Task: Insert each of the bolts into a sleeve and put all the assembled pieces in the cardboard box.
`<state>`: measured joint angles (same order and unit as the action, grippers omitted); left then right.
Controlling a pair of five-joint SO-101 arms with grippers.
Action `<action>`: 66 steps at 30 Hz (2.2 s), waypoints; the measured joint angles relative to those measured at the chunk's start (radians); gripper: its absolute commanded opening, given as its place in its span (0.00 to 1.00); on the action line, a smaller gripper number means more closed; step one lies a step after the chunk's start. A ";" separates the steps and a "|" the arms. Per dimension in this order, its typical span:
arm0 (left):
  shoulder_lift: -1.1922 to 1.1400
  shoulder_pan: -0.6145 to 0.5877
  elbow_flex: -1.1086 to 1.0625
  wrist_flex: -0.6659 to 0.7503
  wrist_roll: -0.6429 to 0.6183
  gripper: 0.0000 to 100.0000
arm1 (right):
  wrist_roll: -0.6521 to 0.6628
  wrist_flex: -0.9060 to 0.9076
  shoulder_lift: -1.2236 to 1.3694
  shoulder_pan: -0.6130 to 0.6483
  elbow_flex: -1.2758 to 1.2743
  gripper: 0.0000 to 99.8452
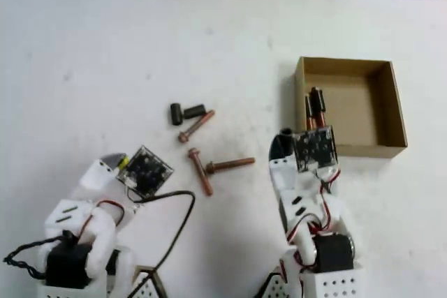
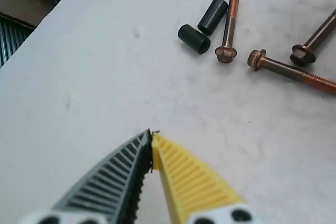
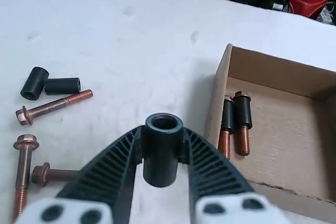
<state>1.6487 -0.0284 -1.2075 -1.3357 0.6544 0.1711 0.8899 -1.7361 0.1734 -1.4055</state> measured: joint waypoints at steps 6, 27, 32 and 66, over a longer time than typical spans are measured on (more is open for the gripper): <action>-0.241 0.052 0.097 0.015 0.072 0.02 | 0.000 0.003 -0.041 0.000 -0.008 0.02; -1.022 0.417 0.198 0.414 0.161 0.15 | 0.000 0.003 -0.054 -0.002 -0.044 0.02; -1.186 0.420 0.259 0.471 0.207 0.17 | 0.000 0.003 -0.054 0.000 -0.044 0.02; -1.551 0.425 0.532 0.474 0.218 0.17 | 0.000 0.003 -0.054 -0.293 -0.044 0.02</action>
<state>0.0974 0.3966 -0.6751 -0.8615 0.8723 0.1711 0.8930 -1.7898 -0.1197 -1.4500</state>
